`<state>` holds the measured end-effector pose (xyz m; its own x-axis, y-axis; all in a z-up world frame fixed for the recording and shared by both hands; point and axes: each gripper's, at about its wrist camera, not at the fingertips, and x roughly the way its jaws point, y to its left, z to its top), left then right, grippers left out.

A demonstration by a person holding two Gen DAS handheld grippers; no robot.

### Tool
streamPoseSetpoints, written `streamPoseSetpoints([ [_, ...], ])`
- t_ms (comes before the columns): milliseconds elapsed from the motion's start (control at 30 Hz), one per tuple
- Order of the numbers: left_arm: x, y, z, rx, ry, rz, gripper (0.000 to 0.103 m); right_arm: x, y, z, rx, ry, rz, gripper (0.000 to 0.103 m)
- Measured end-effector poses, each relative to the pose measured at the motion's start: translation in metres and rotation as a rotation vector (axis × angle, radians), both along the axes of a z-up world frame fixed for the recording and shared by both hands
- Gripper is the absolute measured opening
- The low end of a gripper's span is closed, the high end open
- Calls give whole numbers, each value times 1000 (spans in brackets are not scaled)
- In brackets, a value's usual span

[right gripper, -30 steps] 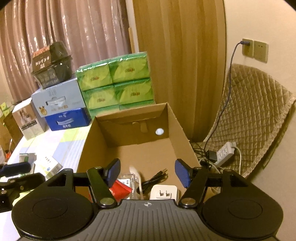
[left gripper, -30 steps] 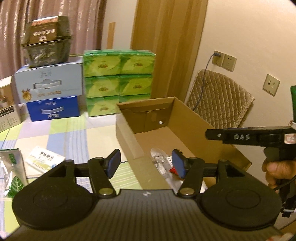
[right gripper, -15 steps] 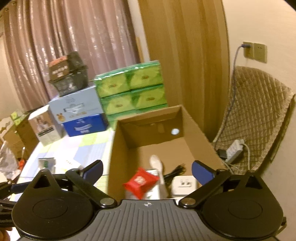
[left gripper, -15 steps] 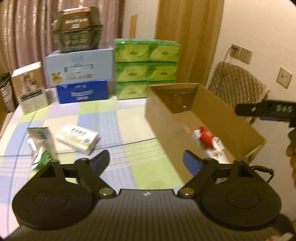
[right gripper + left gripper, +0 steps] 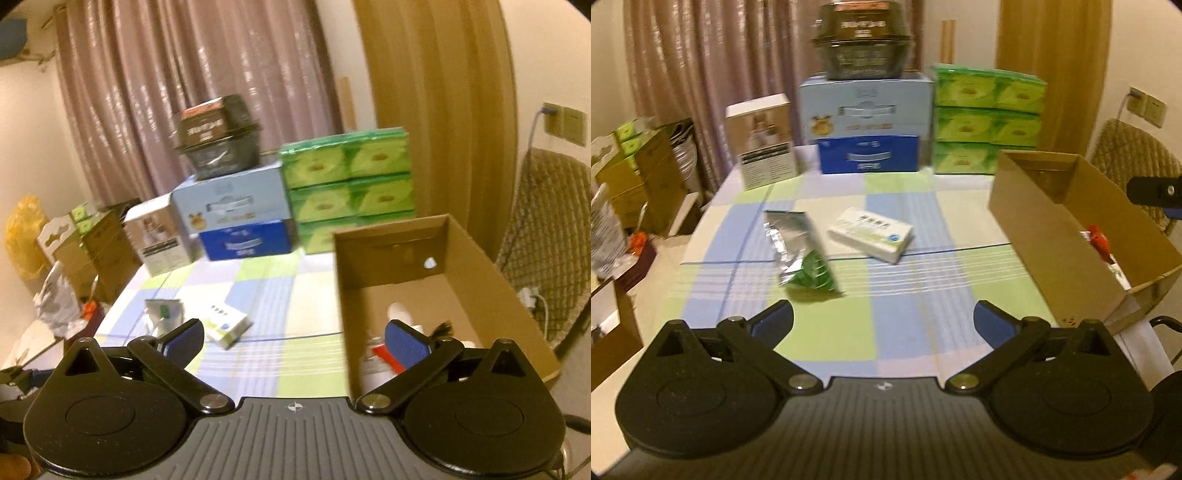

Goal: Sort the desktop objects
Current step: 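Move both grippers back over the table toward the foil bag and medicine box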

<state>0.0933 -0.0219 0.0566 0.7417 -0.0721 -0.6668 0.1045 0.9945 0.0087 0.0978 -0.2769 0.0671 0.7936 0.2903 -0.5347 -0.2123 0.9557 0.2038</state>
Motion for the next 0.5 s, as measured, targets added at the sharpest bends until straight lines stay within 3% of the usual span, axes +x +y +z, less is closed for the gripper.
streamPoseSetpoints([
  [300,-9,40,-1,-22,32,103,102,1,44,-10,-38,19,74,101],
  [500,-10,54,-5,11,43,149,102,9,64,-22,-66,36,112,101],
])
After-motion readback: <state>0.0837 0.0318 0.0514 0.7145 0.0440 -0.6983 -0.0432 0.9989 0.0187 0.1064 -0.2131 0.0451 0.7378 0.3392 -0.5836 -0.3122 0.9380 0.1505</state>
